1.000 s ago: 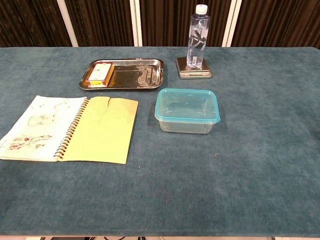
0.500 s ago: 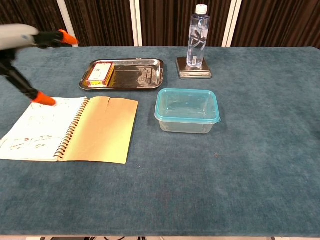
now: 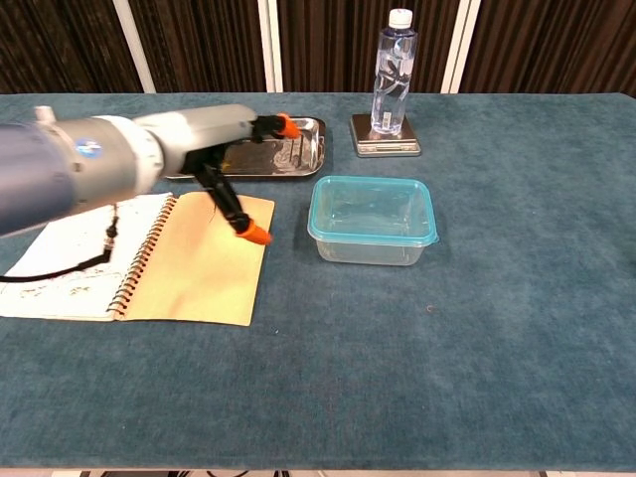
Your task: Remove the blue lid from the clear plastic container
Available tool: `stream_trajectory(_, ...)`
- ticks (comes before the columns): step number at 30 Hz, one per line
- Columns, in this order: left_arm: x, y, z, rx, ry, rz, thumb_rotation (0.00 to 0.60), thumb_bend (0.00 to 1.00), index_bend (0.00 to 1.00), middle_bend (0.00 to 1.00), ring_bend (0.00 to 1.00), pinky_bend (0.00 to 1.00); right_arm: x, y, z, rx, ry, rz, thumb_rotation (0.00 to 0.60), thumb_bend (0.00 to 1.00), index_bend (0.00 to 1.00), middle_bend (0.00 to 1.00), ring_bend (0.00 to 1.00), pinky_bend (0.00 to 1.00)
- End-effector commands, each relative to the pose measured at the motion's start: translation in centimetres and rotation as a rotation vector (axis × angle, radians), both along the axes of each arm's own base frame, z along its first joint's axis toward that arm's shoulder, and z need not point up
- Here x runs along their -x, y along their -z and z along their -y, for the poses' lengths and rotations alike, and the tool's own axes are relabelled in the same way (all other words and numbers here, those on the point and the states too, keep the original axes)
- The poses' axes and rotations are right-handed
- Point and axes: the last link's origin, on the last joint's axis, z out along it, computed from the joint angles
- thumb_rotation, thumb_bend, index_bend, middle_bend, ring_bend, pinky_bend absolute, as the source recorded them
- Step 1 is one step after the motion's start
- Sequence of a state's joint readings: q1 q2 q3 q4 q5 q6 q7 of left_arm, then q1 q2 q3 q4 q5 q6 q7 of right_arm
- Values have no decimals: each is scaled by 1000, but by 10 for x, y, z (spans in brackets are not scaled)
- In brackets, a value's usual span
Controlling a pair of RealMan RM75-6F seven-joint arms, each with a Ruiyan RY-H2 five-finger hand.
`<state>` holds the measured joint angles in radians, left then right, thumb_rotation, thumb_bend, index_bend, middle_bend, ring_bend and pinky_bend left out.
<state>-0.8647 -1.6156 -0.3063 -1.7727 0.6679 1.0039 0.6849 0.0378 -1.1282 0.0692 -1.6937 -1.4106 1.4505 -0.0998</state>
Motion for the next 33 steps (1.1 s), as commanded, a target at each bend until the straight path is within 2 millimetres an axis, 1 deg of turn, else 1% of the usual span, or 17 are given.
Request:
stream_trajectory(1,-14,12,-6,-7,3,-15,600,0,0,0,0,0,0,0,0,1,3,0,600,181,0,0,0,0)
stream_trajectory(8,-31,33,-13,-4,-6,-28,600,0,0,0,0,0,1,1,1,-3,11,0,600,181,0,0,0,0)
stream_trajectory(16,-41,49,-20,6,-29,-35,600,0,0,0,0,0,1,2,2,-9,18,5,600,181,0,0,0,0)
stream_trajectory(33,-67,87,-29,52,-42,-40,600,0,0,0,0,9,3,2,3,-8,32,12,600,181,0,0,0,0)
